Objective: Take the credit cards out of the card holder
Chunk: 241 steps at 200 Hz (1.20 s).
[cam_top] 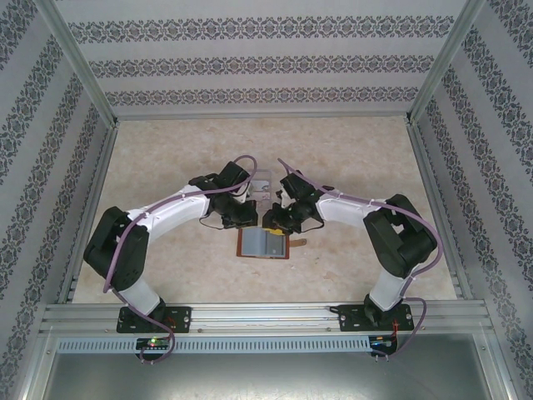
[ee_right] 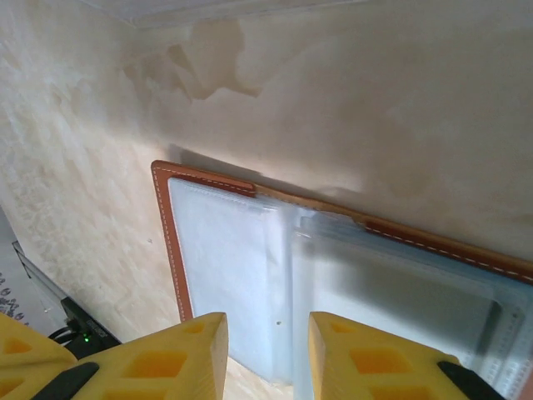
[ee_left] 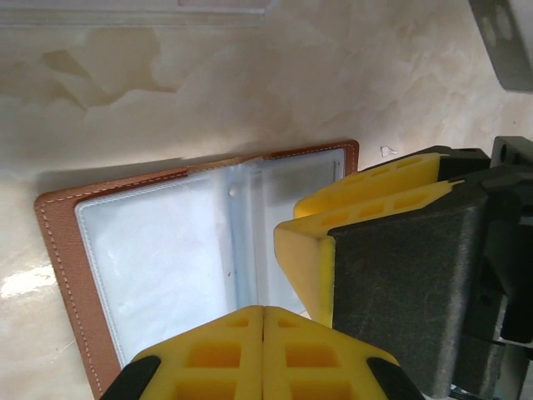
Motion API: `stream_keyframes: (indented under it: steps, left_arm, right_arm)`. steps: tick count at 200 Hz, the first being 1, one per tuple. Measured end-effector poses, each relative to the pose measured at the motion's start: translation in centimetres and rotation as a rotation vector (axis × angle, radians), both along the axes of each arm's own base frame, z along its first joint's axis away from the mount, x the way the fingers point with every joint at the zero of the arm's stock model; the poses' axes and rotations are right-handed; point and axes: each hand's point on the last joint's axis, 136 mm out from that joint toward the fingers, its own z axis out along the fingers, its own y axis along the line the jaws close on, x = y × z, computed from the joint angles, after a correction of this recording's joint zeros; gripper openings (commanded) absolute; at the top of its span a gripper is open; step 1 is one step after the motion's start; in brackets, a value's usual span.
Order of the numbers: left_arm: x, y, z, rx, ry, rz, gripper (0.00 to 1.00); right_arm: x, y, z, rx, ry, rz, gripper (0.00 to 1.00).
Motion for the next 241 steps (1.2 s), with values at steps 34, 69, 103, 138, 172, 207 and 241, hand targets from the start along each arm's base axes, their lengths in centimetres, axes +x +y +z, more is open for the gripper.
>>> stream_keyframes:
  steps: [34, 69, 103, 138, 172, 207, 241]
  left_arm:
    - [-0.4, -0.1, 0.0, -0.015, 0.015, -0.006, 0.06]
    - [-0.5, -1.6, -0.3, -0.067, 0.042, -0.020, 0.07]
    - [-2.0, -3.7, -3.2, -0.062, 0.130, -0.060, 0.11]
    - [-2.9, -5.0, -4.8, -0.057, 0.186, -0.082, 0.13]
    - [-2.4, -6.5, -4.6, -0.084, 0.188, -0.102, 0.14]
    - [-2.5, -6.7, -5.8, -0.050, 0.202, -0.106, 0.14]
    - [-2.3, -6.1, -6.4, -0.009, 0.193, -0.095, 0.12]
  right_arm:
    - [-0.2, -0.6, -0.6, -0.045, 0.014, -0.005, 0.32]
    - [-0.1, -2.0, -0.9, -0.085, 0.011, -0.033, 0.33]
    - [0.3, -4.0, -0.5, -0.100, -0.006, -0.085, 0.32]
    - [0.5, -5.9, -0.2, -0.111, -0.015, -0.134, 0.32]
    - [0.3, -6.7, -0.4, -0.118, -0.010, -0.149, 0.32]
    - [0.0, -6.8, -0.6, -0.122, -0.003, -0.148, 0.32]
    - [-0.1, -6.8, -0.4, -0.112, -0.007, -0.146, 0.33]
